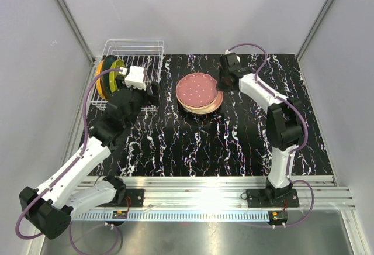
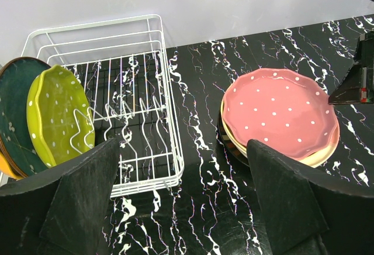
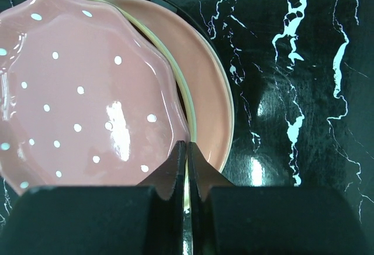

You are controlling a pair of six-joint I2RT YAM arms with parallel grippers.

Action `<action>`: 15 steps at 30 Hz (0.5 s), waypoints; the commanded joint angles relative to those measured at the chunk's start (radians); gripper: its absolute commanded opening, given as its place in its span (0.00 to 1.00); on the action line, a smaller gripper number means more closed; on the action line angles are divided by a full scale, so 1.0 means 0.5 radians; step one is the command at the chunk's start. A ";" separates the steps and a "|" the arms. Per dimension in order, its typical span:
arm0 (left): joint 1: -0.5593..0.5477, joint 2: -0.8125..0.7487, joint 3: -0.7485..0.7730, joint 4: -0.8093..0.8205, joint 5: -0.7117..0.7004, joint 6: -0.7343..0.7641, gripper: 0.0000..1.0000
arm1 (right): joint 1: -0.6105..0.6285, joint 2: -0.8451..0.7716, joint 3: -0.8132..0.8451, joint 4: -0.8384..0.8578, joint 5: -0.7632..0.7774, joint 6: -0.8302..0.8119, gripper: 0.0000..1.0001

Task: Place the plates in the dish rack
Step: Grab a plate with the right arm

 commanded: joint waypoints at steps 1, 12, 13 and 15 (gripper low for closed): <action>-0.012 -0.040 0.061 0.086 -0.036 0.010 0.93 | -0.029 -0.206 0.018 -0.006 -0.001 0.016 0.00; -0.009 -0.025 0.058 0.090 -0.021 -0.002 0.93 | -0.062 -0.341 -0.062 -0.015 -0.025 0.038 0.00; -0.009 -0.025 0.058 0.093 -0.021 -0.002 0.93 | -0.065 -0.344 -0.087 -0.003 -0.028 0.035 0.00; -0.009 -0.019 0.058 0.090 -0.021 -0.002 0.93 | -0.065 -0.338 -0.102 0.006 -0.044 0.041 0.00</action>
